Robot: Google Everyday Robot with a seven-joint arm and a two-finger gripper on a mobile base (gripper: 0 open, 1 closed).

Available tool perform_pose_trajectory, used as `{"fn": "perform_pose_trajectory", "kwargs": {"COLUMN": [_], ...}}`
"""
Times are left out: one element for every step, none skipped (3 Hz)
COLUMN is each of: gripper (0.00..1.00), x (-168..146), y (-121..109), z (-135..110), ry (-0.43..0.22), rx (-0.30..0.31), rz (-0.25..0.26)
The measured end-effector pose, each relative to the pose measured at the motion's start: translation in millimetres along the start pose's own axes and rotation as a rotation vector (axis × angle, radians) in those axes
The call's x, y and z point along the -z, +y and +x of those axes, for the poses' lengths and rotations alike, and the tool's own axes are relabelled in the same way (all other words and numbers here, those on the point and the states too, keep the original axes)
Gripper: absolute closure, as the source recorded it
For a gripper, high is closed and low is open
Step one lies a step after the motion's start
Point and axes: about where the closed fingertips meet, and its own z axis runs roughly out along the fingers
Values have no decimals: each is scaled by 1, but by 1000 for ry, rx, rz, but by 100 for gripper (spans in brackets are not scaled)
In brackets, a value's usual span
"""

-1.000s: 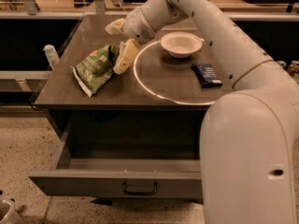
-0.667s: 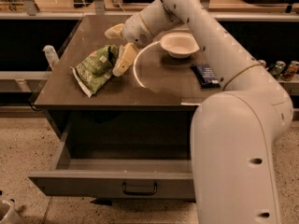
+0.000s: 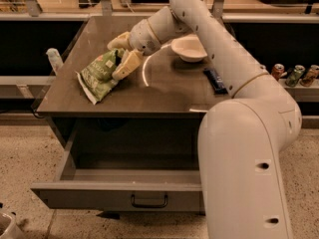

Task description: Place green jalapeno chip bag into top drawer

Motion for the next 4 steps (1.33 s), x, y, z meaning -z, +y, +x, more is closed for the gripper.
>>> {"fn": "perform_pose_trajectory", "kwargs": {"gripper": [52, 75, 97, 100], "x": [0, 0, 0, 29], "y": [0, 0, 1, 19], "z": [0, 0, -3, -16], "ry": [0, 0, 13, 14], "rx": [0, 0, 4, -18], "rz": [0, 0, 6, 63]}}
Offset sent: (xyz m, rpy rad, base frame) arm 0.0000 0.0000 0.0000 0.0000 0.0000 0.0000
